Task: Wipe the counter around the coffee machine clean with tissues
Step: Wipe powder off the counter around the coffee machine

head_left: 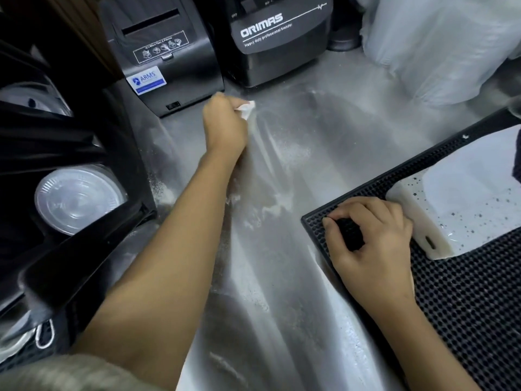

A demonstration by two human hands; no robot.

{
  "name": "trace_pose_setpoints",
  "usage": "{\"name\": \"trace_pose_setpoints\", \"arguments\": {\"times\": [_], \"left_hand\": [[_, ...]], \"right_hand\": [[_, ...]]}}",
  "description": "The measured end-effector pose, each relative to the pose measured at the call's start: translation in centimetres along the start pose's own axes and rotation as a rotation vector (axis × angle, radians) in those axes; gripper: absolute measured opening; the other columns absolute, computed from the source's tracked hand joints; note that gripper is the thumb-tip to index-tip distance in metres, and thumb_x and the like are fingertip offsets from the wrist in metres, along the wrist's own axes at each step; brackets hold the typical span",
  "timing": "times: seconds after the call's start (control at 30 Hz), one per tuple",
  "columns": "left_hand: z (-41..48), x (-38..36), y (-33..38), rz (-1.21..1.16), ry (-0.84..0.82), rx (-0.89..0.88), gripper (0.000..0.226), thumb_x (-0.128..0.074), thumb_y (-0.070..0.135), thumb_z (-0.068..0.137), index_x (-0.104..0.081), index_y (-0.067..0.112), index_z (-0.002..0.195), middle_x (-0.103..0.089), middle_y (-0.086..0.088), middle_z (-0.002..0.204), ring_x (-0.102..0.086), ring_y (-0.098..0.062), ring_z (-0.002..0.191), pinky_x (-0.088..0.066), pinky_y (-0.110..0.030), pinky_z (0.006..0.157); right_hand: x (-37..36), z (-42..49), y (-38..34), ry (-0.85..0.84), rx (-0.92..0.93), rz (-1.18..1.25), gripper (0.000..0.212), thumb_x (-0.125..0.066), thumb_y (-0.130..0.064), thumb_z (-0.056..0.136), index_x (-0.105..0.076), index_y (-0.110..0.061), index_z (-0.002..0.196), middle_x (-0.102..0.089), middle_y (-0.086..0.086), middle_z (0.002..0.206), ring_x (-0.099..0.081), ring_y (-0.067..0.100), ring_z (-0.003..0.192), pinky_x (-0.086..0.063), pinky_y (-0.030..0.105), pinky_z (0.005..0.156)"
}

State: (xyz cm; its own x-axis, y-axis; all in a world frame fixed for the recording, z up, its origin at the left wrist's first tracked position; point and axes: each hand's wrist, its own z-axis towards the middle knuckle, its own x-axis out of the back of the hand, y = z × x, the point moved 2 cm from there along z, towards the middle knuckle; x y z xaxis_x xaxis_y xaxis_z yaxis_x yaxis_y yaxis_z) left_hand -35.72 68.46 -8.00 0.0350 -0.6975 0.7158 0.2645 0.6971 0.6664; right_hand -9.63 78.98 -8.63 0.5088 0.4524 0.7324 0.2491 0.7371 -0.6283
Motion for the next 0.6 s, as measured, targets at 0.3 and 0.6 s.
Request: {"name": "trace_pose_setpoints", "arguments": {"times": [0.3,0.6], "left_hand": [[-10.6,1.6,2.2,-0.207,-0.242,-0.244,0.039,-0.053,-0.016,0.079,-0.076,0.011,0.094,-0.063,0.004,0.092,-0.059,-0.006,0.084,-0.045,-0.011,0.08],[1.6,-1.6,0.8,0.035,0.056,0.054,0.029,-0.058,0.019,0.092,-0.066,0.002,0.07,-0.051,-0.005,0.071,-0.036,-0.005,0.069,-0.035,-0.025,0.062]], "right_hand": [[0.1,0.2,-0.1,-0.004,-0.011,-0.006,0.01,-0.064,-0.029,0.083,-0.07,-0.022,0.086,-0.062,-0.009,0.095,-0.046,0.014,0.096,-0.024,0.027,0.088],[0.1,0.1,-0.1,-0.005,-0.012,-0.001,0.011,-0.063,-0.03,0.084,-0.07,-0.022,0.087,-0.061,-0.01,0.095,-0.046,0.012,0.096,-0.025,0.027,0.089]]}}
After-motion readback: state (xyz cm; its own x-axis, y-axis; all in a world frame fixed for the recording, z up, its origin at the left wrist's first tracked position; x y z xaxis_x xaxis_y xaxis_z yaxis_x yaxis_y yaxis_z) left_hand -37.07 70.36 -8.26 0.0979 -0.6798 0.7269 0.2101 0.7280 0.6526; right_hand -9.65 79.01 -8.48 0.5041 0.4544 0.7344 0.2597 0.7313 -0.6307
